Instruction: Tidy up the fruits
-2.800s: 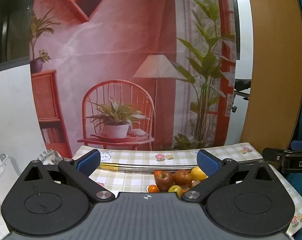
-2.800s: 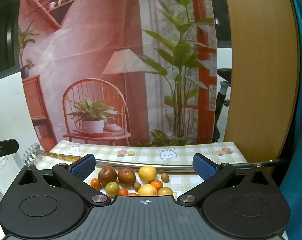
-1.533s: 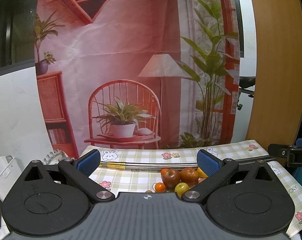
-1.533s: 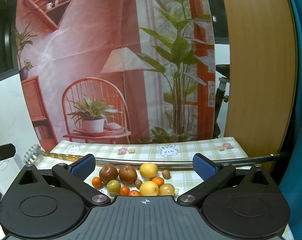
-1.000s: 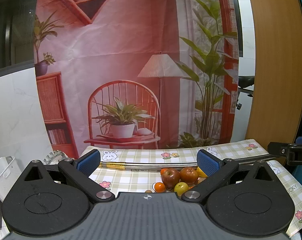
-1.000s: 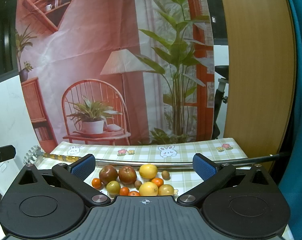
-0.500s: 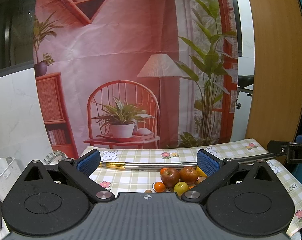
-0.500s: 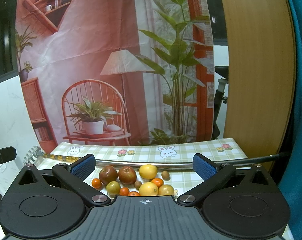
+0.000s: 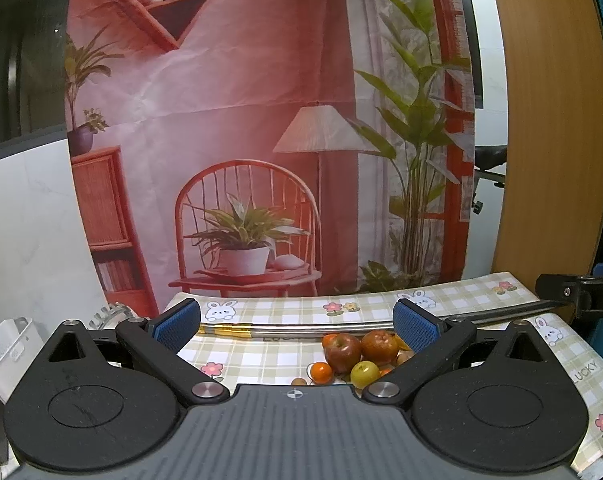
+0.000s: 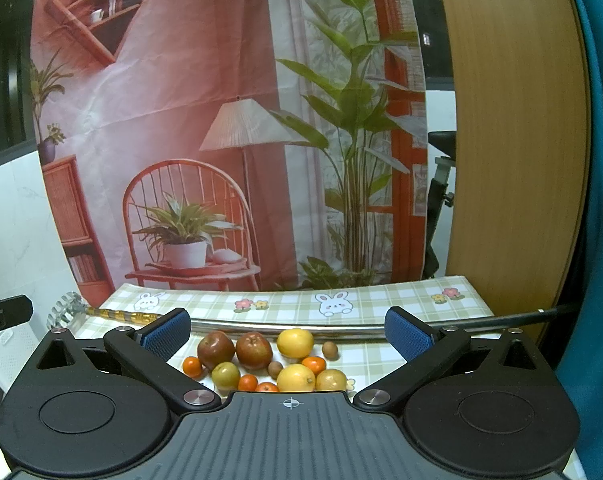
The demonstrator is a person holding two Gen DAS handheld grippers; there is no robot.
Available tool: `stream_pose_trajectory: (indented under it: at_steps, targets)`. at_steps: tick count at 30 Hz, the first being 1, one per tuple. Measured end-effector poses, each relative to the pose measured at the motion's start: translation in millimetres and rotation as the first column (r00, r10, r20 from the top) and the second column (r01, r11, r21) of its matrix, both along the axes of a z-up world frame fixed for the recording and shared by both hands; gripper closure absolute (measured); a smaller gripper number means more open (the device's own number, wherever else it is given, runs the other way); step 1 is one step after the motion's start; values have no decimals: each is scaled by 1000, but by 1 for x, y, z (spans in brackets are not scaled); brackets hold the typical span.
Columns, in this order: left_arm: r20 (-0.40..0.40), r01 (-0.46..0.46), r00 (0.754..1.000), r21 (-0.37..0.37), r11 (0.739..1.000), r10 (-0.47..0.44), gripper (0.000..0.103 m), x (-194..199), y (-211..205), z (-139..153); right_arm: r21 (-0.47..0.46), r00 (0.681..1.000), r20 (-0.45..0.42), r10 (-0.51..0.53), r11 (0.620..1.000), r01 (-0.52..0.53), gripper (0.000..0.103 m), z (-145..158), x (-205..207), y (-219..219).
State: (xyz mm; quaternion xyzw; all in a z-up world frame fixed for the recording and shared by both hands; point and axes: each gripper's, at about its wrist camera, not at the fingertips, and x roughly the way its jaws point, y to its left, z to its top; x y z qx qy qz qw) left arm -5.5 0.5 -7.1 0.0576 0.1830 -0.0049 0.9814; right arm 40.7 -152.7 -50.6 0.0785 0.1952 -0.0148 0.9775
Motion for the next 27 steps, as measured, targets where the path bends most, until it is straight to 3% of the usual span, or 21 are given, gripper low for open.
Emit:
stream_pose_trajectory:
  at_steps: [10,16,24,27]
  targets:
    - [-20,-34,999,-16,999,34,0,16,9,-14,-12,1000,-12,6,1000,-6,0,-2,5,-5]
    - [-82,-49,996,-89,995,42,0,37,34,-36,-1,1000,9,27,1000,-27,0,-16,20,-18]
    - [-177,-77,982,-42,996,69,1,65,55,-74,31,998,-28,47,998,-46,0,-48,49,-35]
    - [-211,-63,976,-26,998,56,11,77,59,-87,44,997,-54,59,997,-57,0,-62,61,-37]
